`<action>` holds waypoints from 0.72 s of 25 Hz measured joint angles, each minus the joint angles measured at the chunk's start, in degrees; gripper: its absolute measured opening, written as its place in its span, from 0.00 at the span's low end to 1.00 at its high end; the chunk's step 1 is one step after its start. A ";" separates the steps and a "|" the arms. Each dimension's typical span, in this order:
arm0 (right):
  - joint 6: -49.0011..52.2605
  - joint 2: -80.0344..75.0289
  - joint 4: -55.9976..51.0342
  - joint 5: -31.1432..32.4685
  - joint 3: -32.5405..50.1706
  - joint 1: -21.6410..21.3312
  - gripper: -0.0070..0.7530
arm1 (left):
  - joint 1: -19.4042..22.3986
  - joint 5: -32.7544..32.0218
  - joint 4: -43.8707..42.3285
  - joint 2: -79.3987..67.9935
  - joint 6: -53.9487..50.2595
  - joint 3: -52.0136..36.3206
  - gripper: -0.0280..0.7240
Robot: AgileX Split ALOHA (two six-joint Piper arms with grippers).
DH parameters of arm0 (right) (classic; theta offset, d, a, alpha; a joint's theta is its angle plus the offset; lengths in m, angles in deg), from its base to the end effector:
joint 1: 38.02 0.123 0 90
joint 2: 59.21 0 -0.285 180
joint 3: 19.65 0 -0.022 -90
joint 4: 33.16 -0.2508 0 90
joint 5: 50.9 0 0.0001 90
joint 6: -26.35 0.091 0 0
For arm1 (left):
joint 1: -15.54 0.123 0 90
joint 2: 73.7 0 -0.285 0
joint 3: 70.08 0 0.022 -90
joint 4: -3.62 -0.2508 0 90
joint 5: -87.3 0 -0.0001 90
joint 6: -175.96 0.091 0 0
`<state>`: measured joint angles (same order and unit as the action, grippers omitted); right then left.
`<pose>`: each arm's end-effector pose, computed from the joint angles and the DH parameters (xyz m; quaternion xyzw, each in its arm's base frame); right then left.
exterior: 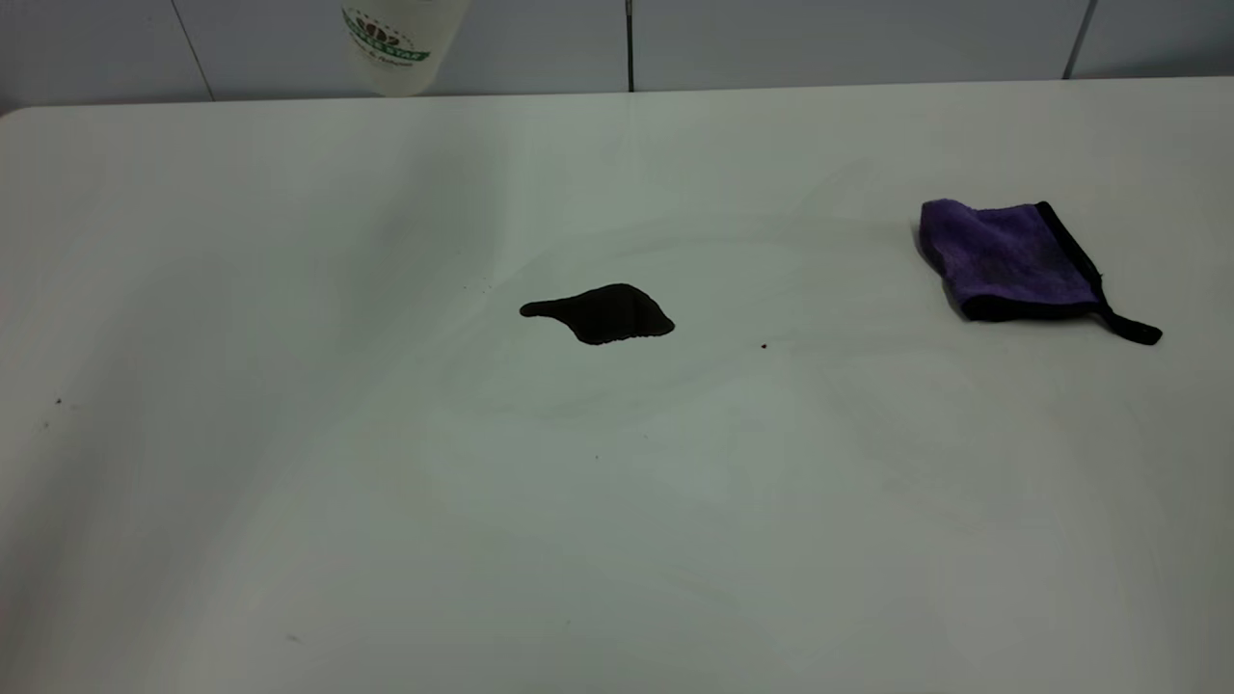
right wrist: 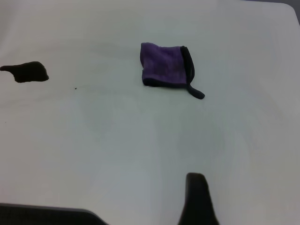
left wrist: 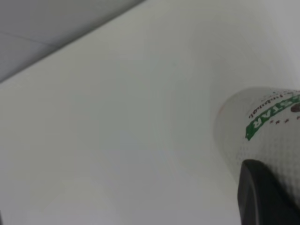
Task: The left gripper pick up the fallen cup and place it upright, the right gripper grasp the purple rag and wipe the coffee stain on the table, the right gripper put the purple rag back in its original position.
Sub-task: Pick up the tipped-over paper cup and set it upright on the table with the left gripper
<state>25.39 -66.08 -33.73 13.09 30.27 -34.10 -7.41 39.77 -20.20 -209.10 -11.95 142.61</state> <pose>-0.0071 0.0003 0.2662 -0.0373 0.8686 0.0177 0.4938 0.4699 -0.1695 0.2159 0.2185 0.9250 0.1095 0.2909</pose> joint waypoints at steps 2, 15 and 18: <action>0.00 0.00 0.00 0.00 0.00 0.00 0.77 | 3.21 -0.35 8.59 0.00 6.23 0.48 0.05; 0.00 0.00 0.00 0.00 0.00 0.00 0.77 | 14.77 0.67 32.16 -8.22 18.08 0.68 0.06; 0.00 0.00 0.00 0.00 0.00 0.00 0.77 | 14.77 1.79 34.93 -10.26 18.08 0.68 0.07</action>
<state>25.39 -66.08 -33.73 13.09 30.27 -34.10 7.36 41.56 14.73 -219.37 6.13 143.29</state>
